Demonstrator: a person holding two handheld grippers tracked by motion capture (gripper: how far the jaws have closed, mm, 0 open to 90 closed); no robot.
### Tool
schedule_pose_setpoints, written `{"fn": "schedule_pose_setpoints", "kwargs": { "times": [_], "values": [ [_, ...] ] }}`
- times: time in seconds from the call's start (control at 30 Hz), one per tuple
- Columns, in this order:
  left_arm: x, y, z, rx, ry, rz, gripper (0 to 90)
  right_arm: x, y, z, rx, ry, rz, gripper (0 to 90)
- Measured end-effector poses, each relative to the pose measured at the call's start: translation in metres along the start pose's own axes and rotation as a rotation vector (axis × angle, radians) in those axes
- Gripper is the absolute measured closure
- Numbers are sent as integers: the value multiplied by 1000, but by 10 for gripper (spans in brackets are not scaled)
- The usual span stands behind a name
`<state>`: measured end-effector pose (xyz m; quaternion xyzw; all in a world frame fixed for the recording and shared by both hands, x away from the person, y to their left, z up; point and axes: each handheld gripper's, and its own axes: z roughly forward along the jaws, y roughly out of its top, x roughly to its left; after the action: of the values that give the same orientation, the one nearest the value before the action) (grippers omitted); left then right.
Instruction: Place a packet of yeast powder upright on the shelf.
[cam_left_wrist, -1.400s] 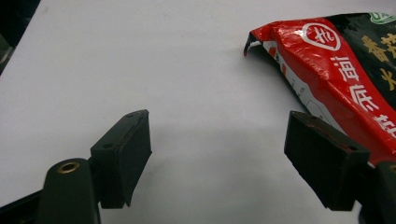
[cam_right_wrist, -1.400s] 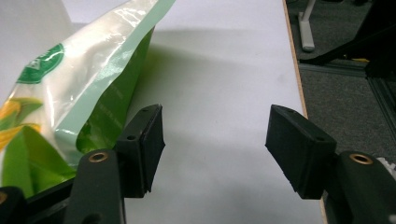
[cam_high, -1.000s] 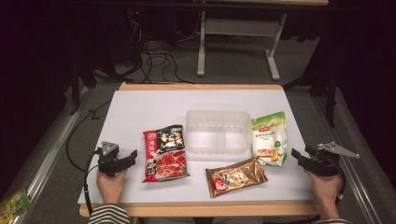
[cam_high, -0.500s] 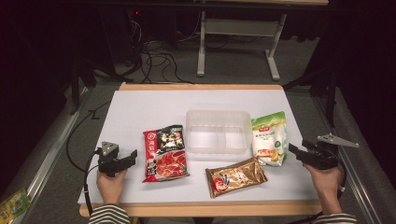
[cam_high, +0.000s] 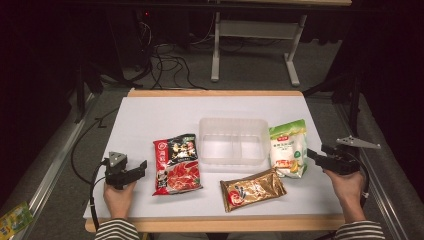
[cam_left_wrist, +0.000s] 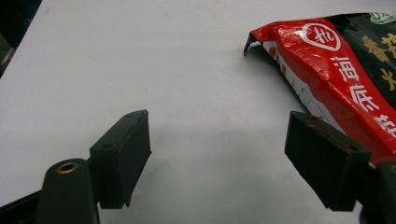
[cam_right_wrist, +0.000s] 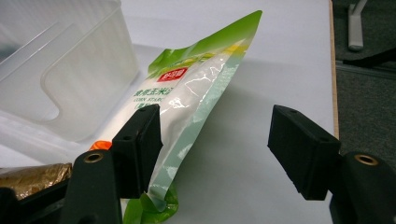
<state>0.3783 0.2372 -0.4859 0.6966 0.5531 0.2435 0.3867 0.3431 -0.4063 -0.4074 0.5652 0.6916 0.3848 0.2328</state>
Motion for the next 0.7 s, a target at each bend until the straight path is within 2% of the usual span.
{"fn": "schedule_pose_setpoints", "kwargs": {
  "times": [0.7],
  "values": [
    [0, 0, 0, 0, -2, 1, 224, 2, 35, 24, 76, 29, -13, 338]
  ]
}}
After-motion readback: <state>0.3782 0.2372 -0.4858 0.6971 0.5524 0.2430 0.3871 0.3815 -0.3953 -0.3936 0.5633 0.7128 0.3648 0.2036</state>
